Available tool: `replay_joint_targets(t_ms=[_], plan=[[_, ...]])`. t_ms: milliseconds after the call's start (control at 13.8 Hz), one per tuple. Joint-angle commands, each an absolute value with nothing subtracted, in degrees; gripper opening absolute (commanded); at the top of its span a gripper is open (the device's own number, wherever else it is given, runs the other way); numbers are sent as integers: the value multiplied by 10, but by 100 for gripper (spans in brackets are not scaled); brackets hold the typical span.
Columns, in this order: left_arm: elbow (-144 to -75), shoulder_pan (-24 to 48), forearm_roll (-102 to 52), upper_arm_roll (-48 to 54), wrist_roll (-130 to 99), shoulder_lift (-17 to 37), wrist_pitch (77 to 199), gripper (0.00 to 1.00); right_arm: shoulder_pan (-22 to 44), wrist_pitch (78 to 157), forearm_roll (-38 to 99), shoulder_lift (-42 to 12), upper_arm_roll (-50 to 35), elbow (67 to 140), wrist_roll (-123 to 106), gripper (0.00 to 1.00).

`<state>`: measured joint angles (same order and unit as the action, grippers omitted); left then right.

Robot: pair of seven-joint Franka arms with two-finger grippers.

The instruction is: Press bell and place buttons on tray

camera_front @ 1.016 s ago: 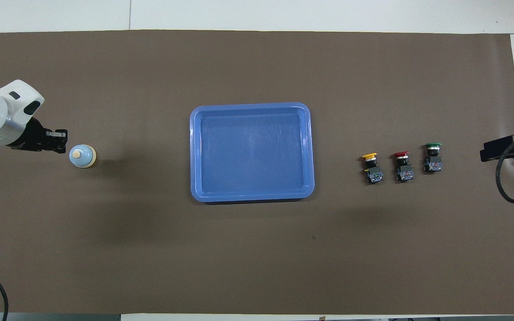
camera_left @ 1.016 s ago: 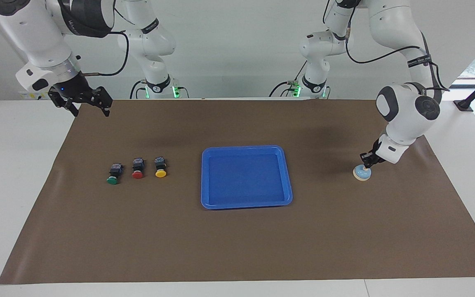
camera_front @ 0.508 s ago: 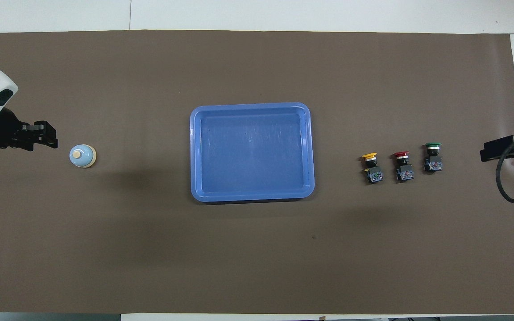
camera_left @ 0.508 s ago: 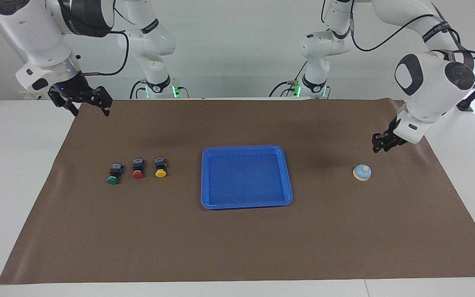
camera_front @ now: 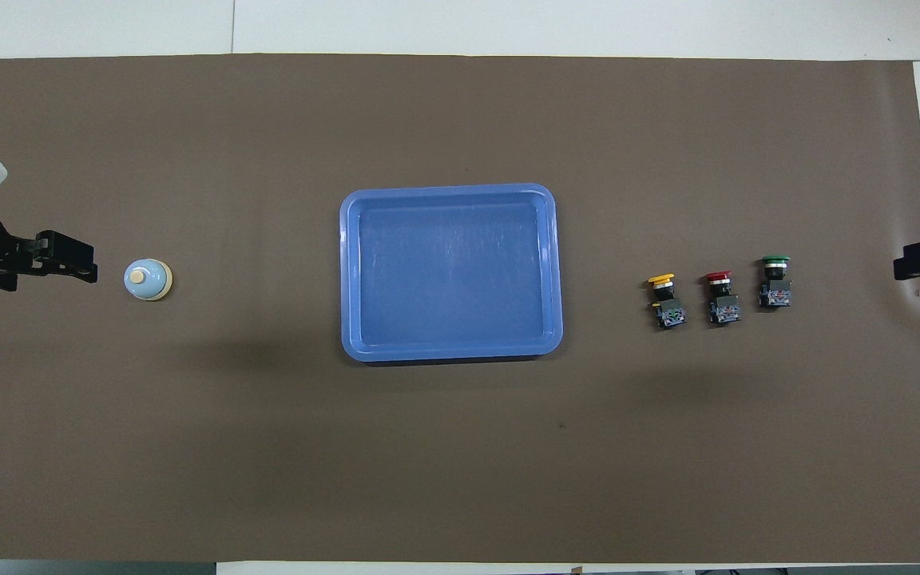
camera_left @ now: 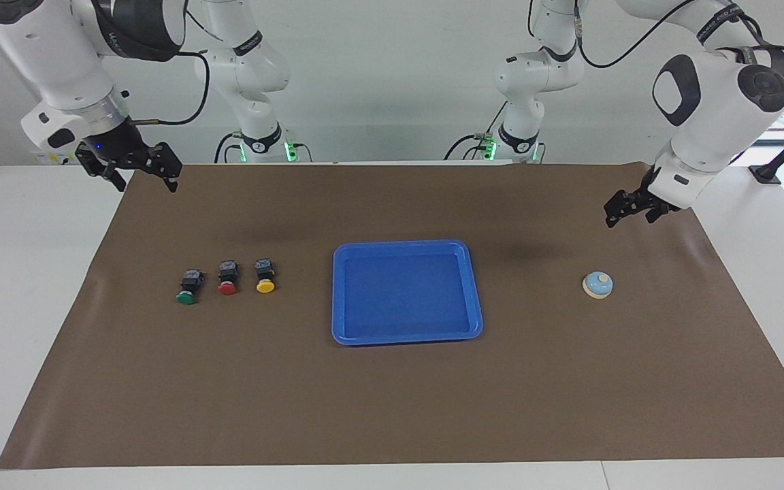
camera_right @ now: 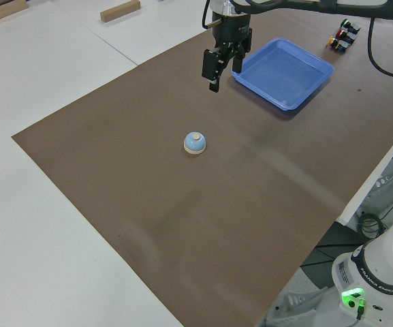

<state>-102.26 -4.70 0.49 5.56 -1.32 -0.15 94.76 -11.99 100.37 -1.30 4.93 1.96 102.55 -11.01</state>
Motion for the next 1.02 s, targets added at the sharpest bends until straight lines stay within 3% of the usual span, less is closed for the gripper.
replay_joint_targets(t_ms=[0, 363, 581, 726, 944], plan=[[-1019, -41, 3, 54, -19, -15, 927, 100, -129, 1048, -11, 46, 14, 1084, -127, 100], [-1021, -41, 3, 53, -12, -16, 938, 100, -120, 1204, -11, -50, 11, 1126, -132, 100], [-1006, -41, 5, 54, -13, -15, 947, 100, -102, 1355, -11, -81, 11, 1204, -132, 100], [-1010, -42, 5, 54, -11, -17, 943, 100, -103, 1376, -11, -121, 11, 1208, -133, 100], [-1013, -41, 4, 54, -11, -18, 942, 100, -102, 1355, -11, -127, 10, 1210, -133, 100]])
